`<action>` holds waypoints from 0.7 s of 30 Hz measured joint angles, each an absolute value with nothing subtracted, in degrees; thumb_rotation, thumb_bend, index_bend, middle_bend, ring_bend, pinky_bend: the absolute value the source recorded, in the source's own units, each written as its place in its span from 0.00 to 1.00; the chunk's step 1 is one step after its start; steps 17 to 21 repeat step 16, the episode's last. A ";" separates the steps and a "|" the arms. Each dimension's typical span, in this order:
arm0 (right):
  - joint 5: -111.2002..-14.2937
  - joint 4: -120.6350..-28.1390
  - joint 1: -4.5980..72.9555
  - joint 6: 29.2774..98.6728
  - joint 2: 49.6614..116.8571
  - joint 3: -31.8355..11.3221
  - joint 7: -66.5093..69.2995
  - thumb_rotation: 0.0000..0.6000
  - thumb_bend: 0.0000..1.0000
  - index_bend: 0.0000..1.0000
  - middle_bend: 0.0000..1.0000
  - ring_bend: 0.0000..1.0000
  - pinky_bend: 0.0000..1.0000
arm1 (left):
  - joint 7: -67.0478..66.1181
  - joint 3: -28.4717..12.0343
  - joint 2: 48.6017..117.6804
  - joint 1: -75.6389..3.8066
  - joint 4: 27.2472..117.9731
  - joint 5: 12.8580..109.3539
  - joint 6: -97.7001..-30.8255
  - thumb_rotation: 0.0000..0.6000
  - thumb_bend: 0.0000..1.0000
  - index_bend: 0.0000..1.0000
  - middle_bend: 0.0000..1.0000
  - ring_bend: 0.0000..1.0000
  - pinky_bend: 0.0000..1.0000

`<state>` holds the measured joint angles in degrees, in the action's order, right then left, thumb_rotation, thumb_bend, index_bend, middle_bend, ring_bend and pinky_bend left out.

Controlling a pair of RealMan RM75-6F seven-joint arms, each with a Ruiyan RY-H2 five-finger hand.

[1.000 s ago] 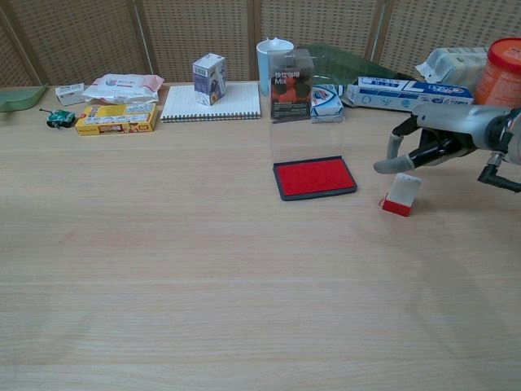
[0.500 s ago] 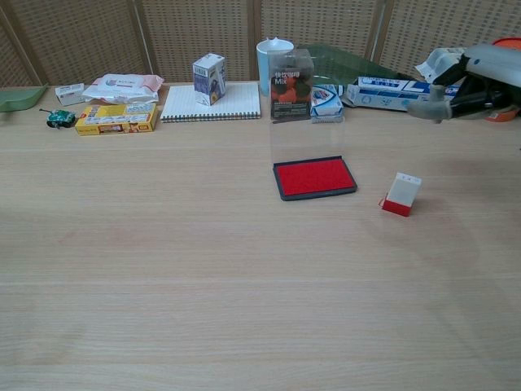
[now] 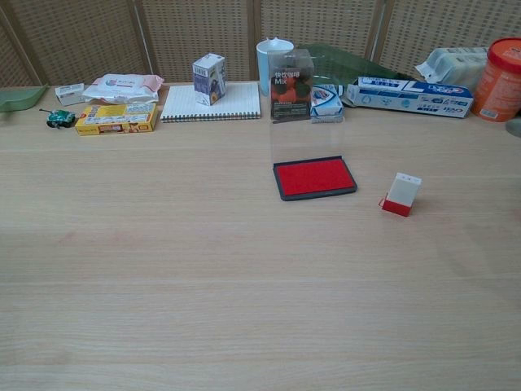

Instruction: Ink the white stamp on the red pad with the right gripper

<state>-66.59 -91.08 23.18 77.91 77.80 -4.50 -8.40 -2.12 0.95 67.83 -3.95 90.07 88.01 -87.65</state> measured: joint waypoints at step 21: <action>-70.24 -90.20 17.24 80.49 76.76 -4.77 -3.94 0.38 0.32 0.64 0.79 0.77 0.79 | -2.16 1.04 68.29 -2.58 91.03 88.65 -88.60 0.08 0.16 0.58 0.69 0.60 0.38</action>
